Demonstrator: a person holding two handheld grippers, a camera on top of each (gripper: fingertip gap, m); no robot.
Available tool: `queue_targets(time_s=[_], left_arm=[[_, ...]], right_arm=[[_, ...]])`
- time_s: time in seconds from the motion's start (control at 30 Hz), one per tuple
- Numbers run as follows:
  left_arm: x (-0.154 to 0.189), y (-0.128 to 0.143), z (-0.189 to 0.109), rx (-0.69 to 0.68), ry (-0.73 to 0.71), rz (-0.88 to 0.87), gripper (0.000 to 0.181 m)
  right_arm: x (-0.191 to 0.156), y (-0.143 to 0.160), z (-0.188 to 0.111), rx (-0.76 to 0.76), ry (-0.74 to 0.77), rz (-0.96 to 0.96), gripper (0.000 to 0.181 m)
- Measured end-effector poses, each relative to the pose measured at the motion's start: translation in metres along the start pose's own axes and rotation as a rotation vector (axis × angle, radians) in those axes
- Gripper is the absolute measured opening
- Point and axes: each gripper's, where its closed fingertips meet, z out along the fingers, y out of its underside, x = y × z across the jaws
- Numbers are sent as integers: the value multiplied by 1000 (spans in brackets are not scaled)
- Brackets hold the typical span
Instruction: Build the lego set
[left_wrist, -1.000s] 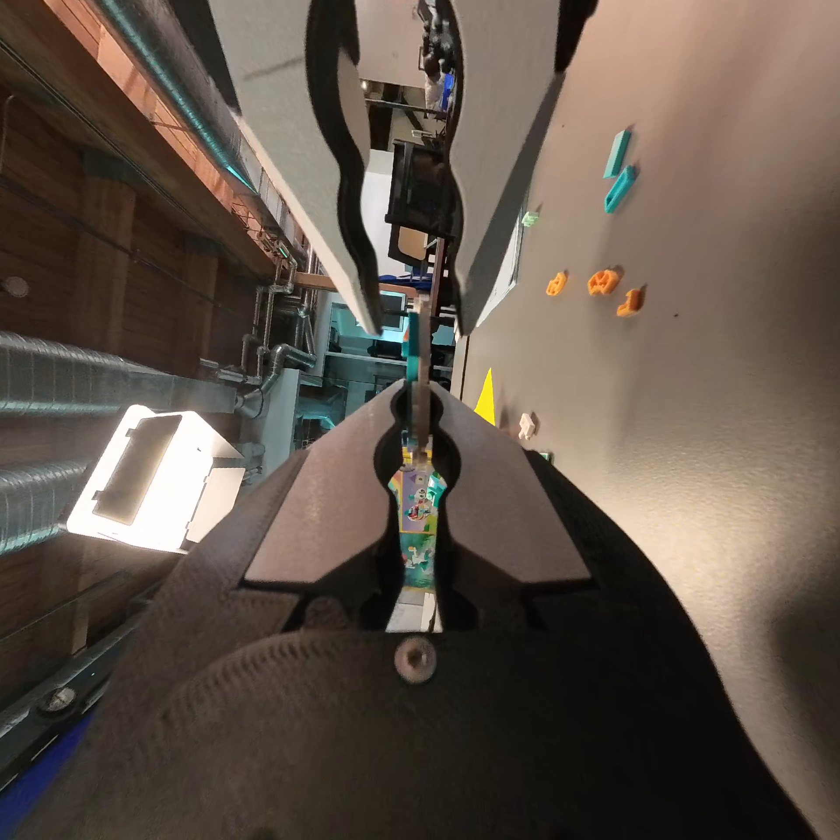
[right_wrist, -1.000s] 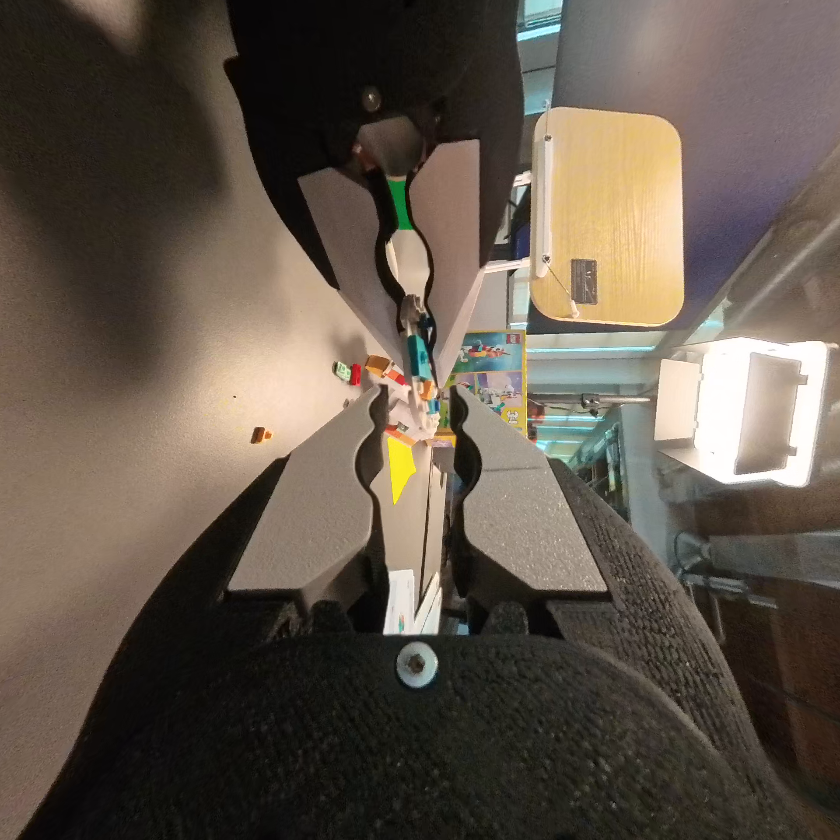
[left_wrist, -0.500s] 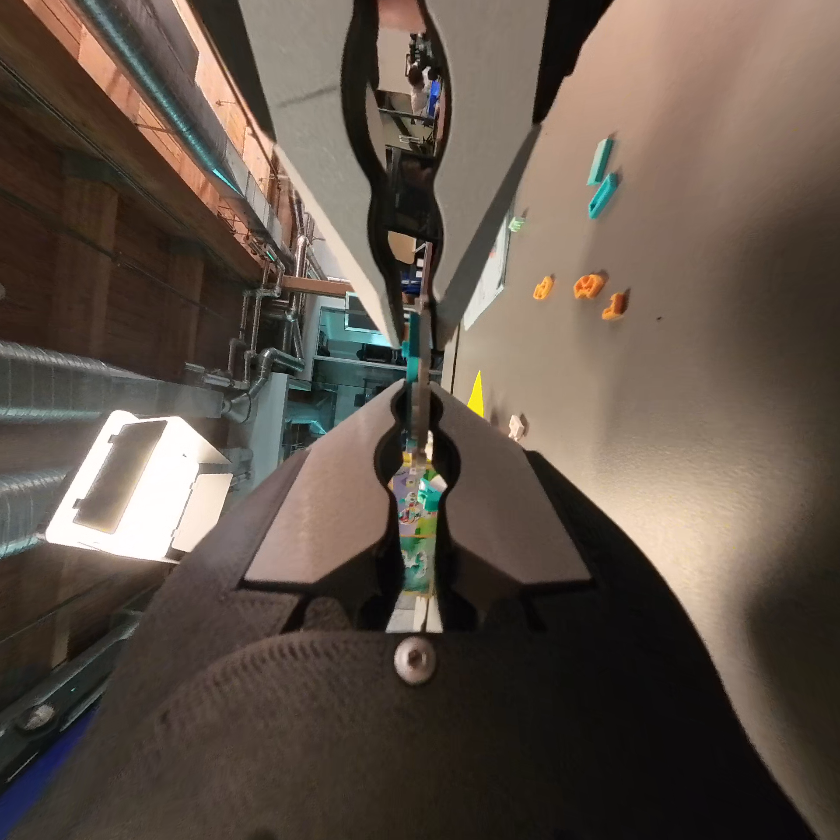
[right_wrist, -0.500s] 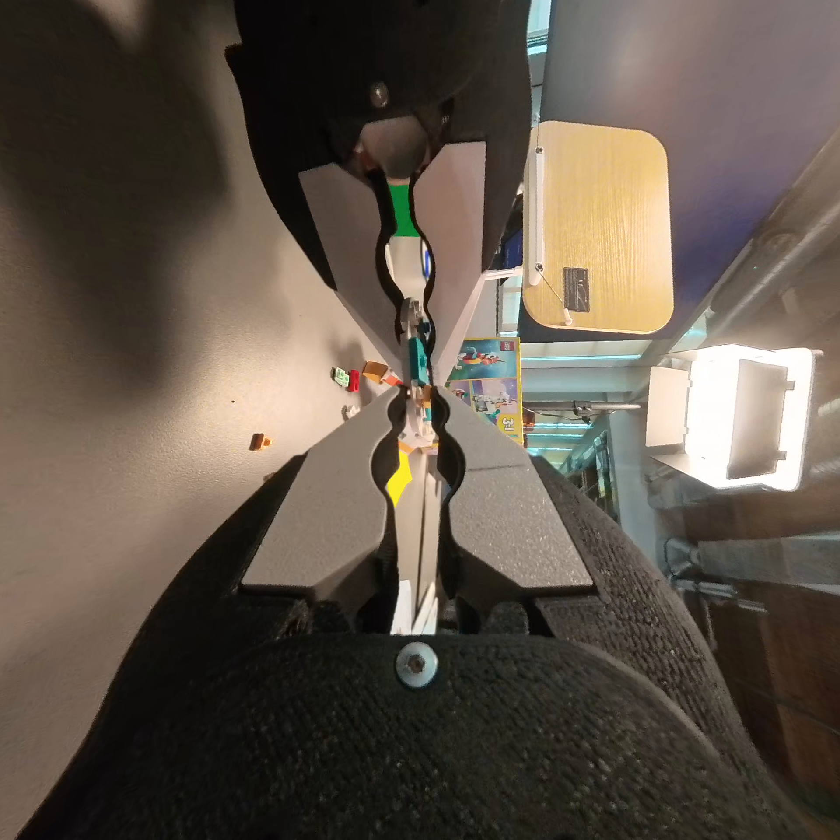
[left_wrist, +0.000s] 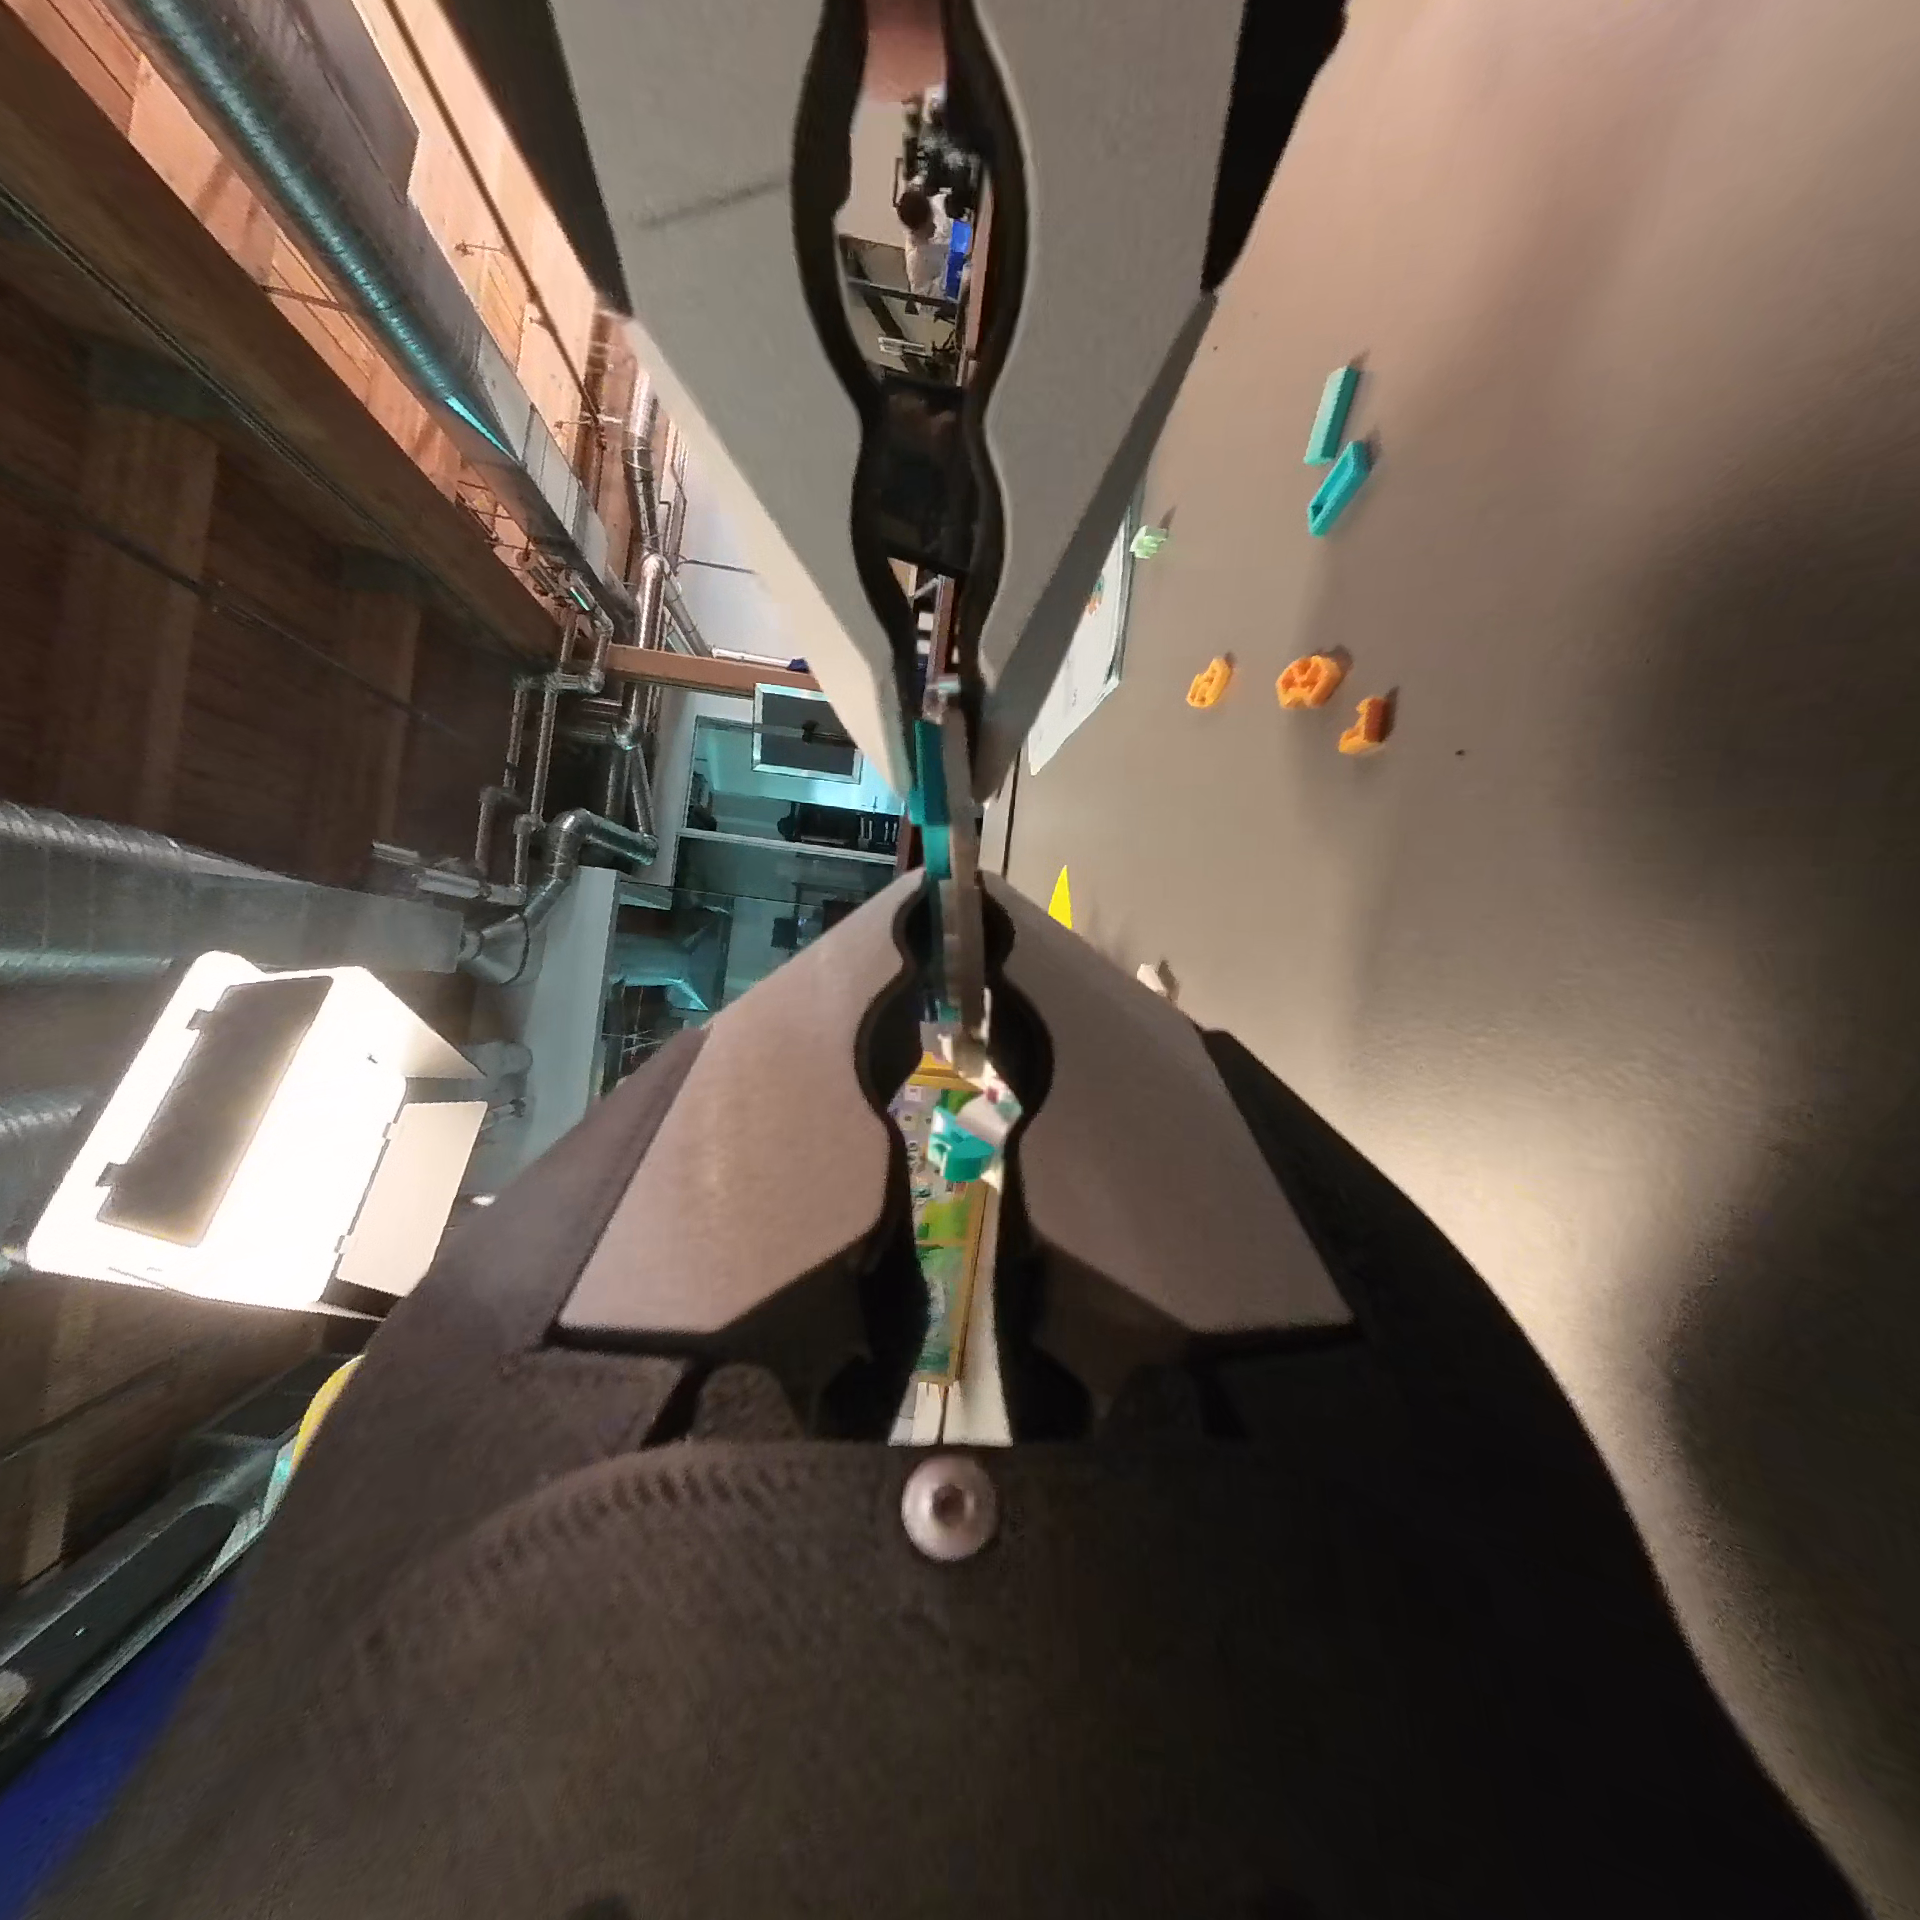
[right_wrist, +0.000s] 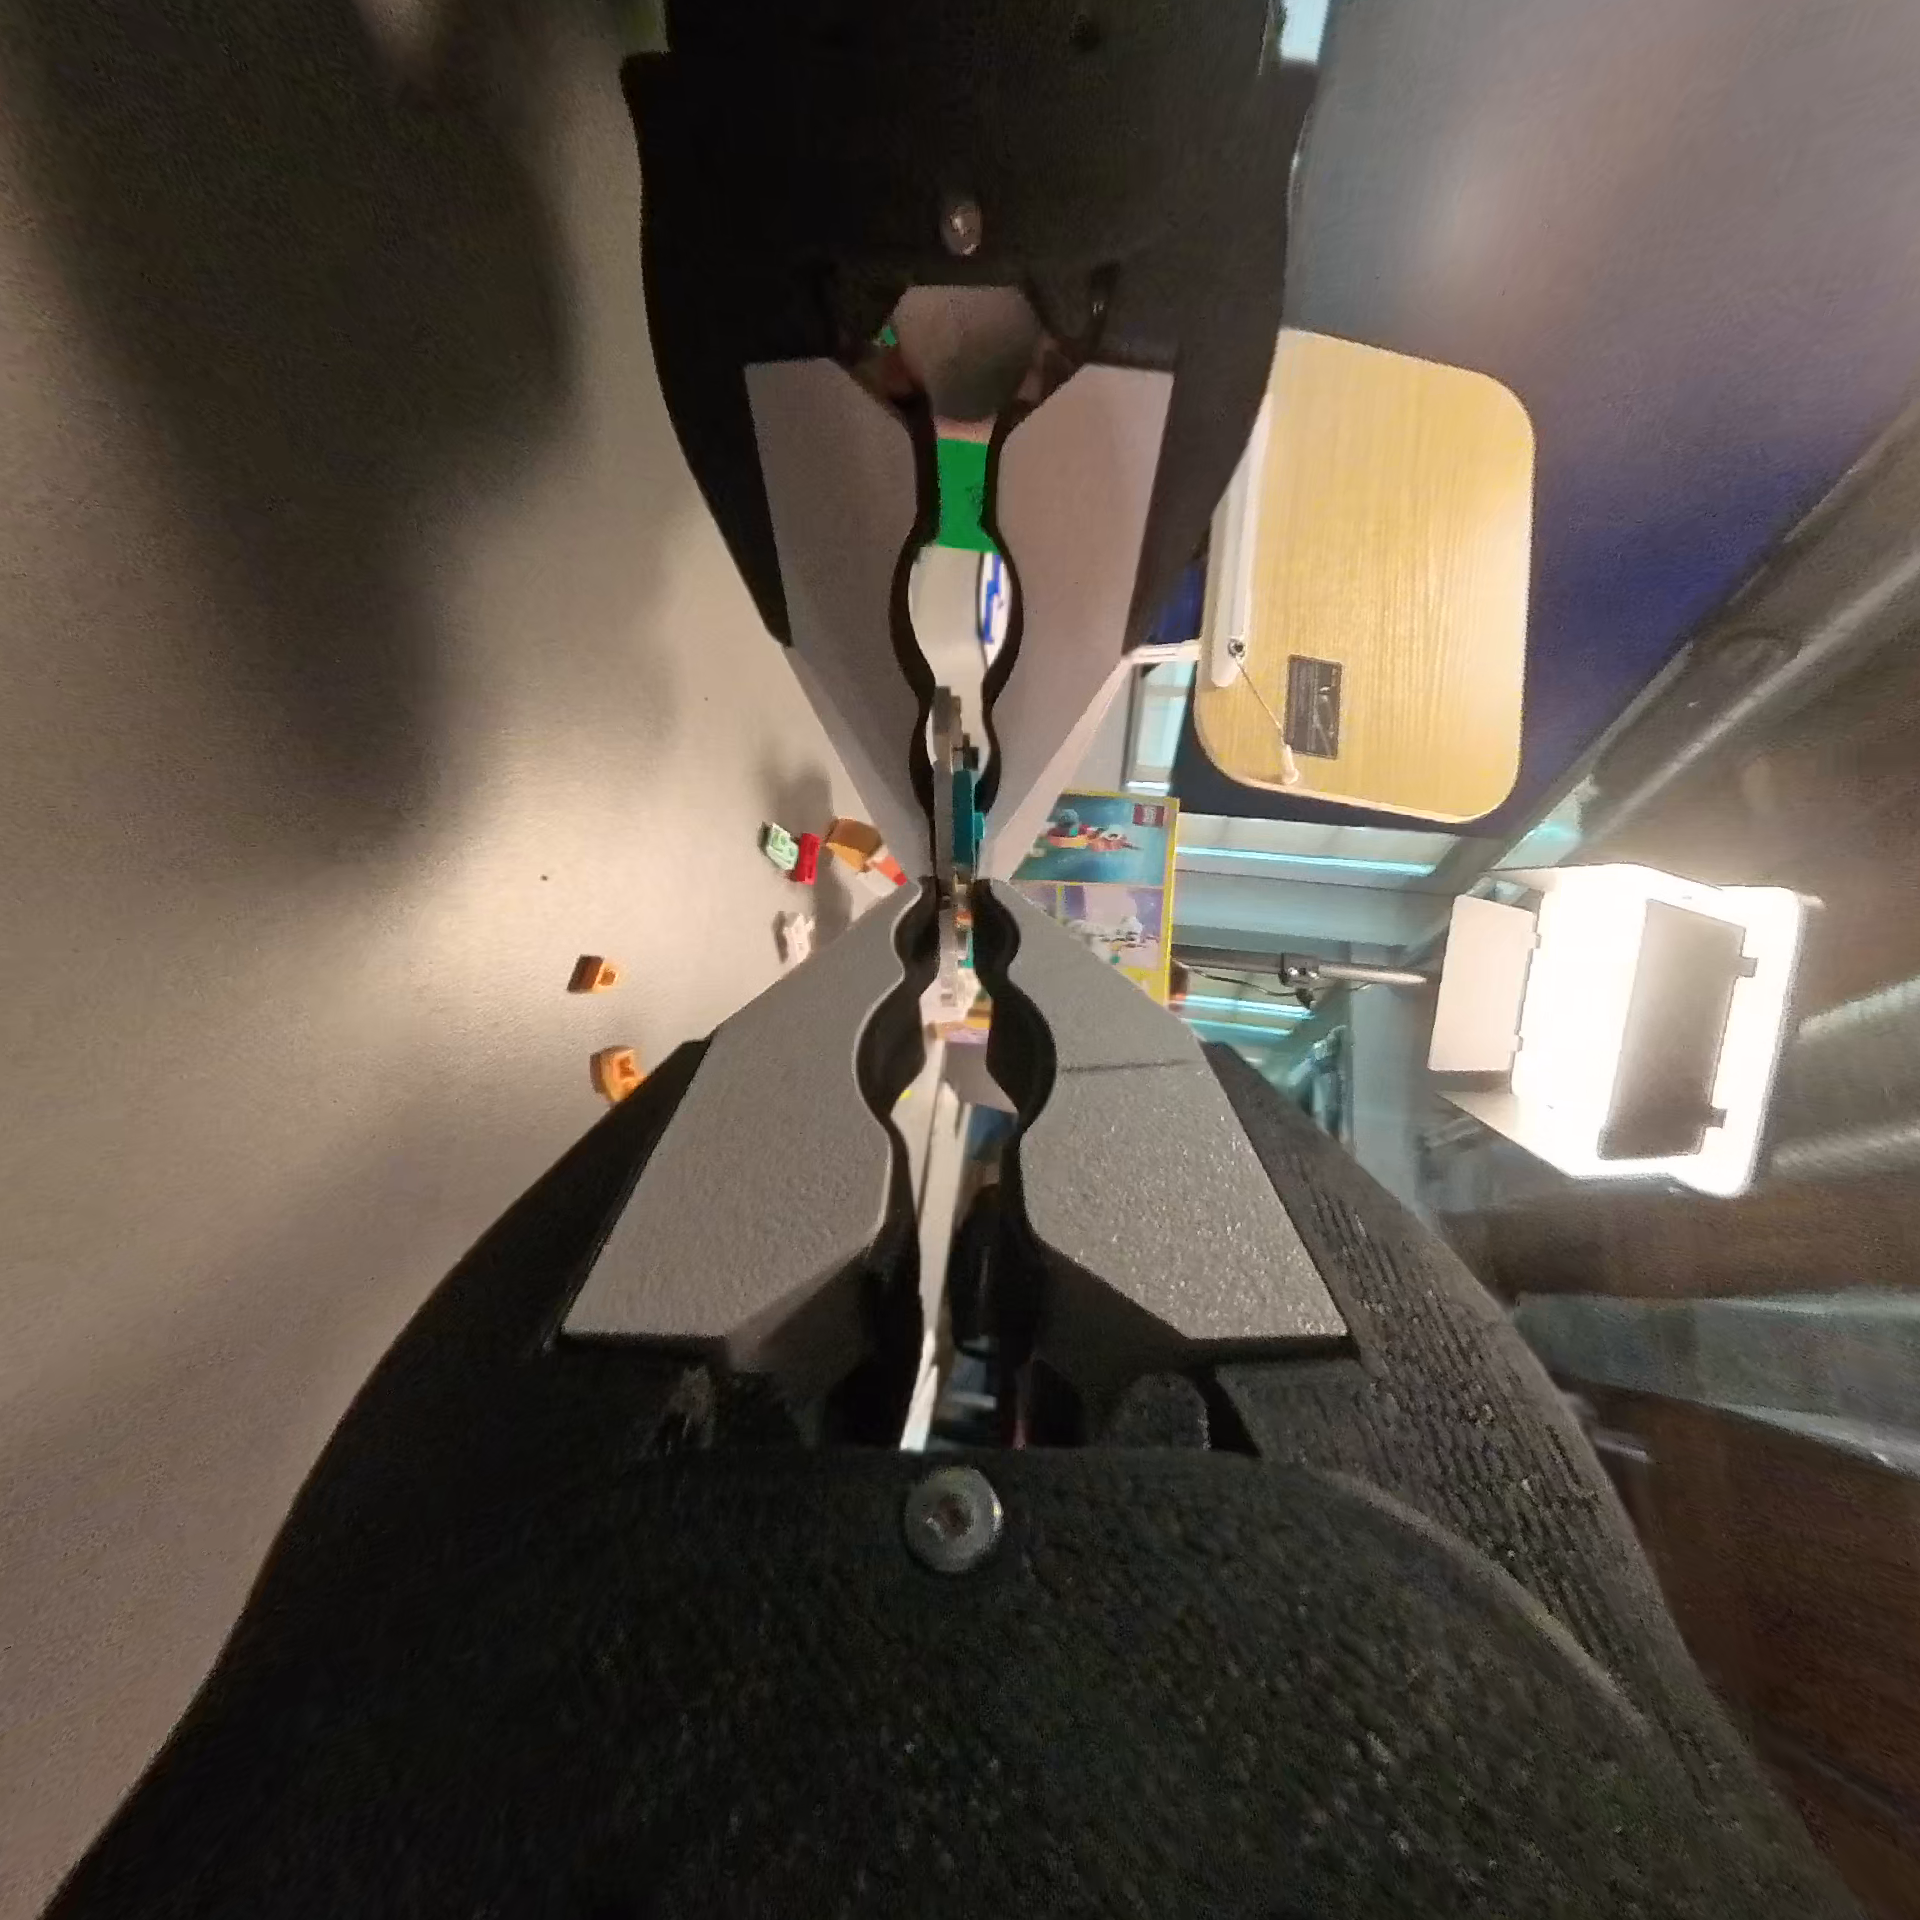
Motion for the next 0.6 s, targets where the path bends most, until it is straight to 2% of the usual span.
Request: queue_targets(time_s=[0.1,0.2,0.23,0.27,0.37,0.5,0.6], left_arm=[[1,0,0,2,7,-5,4],[-3,0,0,-1,-19,-5,4],[-4,-1,0,-1,-25,0,4],[-1,1,1,-9,-14,11,4],[1,3,1,-21,-13,42,4],[4,8,3,-48,6,50,4],[7,19,5,-97,26,74,4]], right_arm=[[0,0,0,3,-7,11,4],[3,0,-1,33,12,161,6],[4,2,-3,38,10,221,14],[4,5,-4,36,-3,286,30],[0,16,-10,27,-48,457,44],[-24,27,-16,1,-173,569,43],[-55,25,-18,-25,-375,695,29]])
